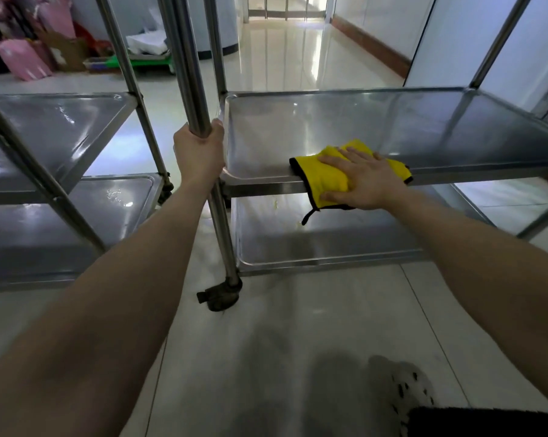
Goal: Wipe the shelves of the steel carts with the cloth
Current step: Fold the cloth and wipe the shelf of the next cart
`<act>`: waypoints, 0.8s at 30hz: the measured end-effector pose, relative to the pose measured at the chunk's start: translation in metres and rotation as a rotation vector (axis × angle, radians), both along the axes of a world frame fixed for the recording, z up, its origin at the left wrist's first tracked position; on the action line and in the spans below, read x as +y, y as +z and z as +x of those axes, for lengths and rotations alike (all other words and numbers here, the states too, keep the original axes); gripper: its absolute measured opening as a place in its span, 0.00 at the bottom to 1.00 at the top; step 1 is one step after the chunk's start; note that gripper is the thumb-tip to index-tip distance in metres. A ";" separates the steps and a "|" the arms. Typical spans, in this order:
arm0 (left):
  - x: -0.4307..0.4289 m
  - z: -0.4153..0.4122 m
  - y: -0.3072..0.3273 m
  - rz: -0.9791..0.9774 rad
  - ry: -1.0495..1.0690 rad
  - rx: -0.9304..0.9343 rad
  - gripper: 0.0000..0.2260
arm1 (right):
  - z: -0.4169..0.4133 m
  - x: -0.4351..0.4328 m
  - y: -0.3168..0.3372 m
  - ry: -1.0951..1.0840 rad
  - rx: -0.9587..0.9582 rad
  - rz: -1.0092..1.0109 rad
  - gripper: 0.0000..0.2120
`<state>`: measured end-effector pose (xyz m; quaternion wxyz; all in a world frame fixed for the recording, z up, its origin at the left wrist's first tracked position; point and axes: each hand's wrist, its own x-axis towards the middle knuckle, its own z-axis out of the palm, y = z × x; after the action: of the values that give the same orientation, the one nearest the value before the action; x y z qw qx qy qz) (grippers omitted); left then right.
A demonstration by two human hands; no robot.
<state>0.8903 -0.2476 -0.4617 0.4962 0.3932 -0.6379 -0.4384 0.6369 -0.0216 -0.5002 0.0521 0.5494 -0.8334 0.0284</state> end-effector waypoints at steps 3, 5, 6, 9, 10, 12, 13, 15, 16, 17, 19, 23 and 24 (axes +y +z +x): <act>0.003 0.000 0.000 0.003 0.019 -0.004 0.13 | 0.001 -0.003 -0.001 0.016 -0.012 -0.003 0.47; 0.004 -0.001 0.000 0.014 0.021 0.015 0.13 | -0.001 -0.004 -0.001 0.025 -0.016 -0.004 0.46; 0.004 -0.002 0.001 0.016 0.029 0.021 0.14 | -0.001 -0.004 -0.002 0.026 -0.014 -0.002 0.46; 0.024 0.006 -0.007 -0.089 0.227 -0.105 0.16 | 0.000 -0.004 -0.005 0.030 0.004 -0.003 0.46; 0.039 0.011 -0.017 -0.167 0.344 -0.180 0.19 | 0.000 -0.004 -0.006 0.034 0.004 -0.001 0.45; 0.081 0.017 -0.042 -0.394 0.441 -0.260 0.18 | 0.000 -0.004 -0.006 0.043 -0.006 0.019 0.45; 0.100 0.015 -0.053 -0.515 0.374 -0.283 0.13 | -0.001 -0.004 -0.005 0.045 -0.012 0.034 0.44; 0.124 -0.004 -0.068 -0.674 0.143 -0.380 0.08 | -0.001 -0.006 -0.004 0.057 -0.023 0.066 0.42; 0.127 -0.018 -0.069 -0.687 0.055 -0.446 0.11 | -0.002 -0.007 -0.002 0.069 -0.031 0.077 0.40; 0.126 -0.031 -0.066 -0.669 -0.011 -0.519 0.15 | -0.002 -0.008 -0.001 0.081 -0.038 0.085 0.39; 0.123 -0.057 -0.056 -0.619 -0.108 -0.719 0.24 | -0.009 -0.004 0.000 0.104 -0.048 0.087 0.38; 0.105 -0.066 -0.050 -0.519 -0.085 -0.934 0.21 | -0.046 0.026 -0.001 0.116 -0.121 0.094 0.37; 0.105 -0.067 -0.048 -0.491 -0.063 -0.961 0.20 | -0.065 0.036 -0.001 0.089 -0.149 0.102 0.38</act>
<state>0.8230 -0.1429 -0.5099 0.2126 0.4025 -0.8882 -0.0617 0.5719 0.0149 -0.5009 -0.0392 0.5842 -0.8101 0.0291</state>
